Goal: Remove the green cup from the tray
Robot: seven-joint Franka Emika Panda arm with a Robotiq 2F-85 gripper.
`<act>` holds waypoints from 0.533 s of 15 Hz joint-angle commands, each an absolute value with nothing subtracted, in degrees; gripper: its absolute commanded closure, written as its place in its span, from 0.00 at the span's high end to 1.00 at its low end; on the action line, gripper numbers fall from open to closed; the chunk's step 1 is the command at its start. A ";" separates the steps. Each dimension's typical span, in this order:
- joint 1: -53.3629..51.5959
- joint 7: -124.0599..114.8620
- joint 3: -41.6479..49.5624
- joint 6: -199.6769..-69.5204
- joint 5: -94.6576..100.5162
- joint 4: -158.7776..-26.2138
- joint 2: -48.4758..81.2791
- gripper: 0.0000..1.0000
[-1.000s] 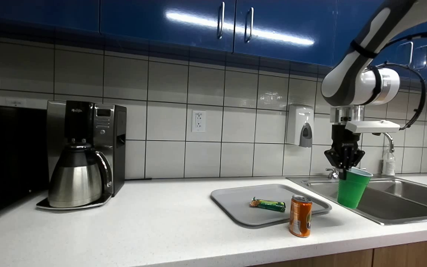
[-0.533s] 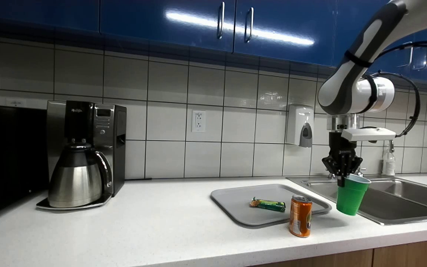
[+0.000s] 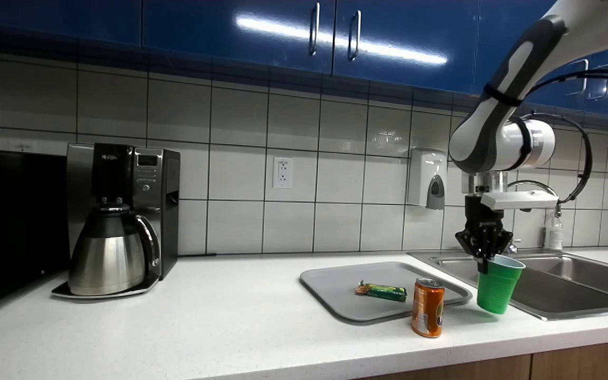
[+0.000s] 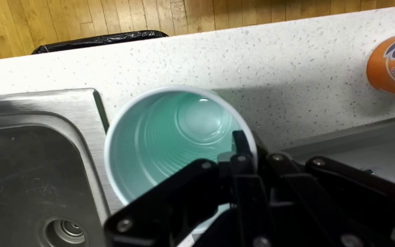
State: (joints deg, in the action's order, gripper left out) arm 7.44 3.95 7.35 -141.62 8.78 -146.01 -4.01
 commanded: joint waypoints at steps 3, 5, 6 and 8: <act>7.47 0.89 6.92 -141.92 10.95 -144.77 -2.97 0.35; 7.44 0.86 6.93 -141.91 10.80 -144.68 -2.94 0.50; 7.43 0.88 6.94 -141.89 10.72 -144.65 -3.00 0.58; 7.44 1.03 6.98 -141.78 10.54 -144.56 -3.24 0.73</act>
State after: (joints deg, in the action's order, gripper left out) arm 7.43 2.97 7.35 -141.63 9.23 -145.47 -3.46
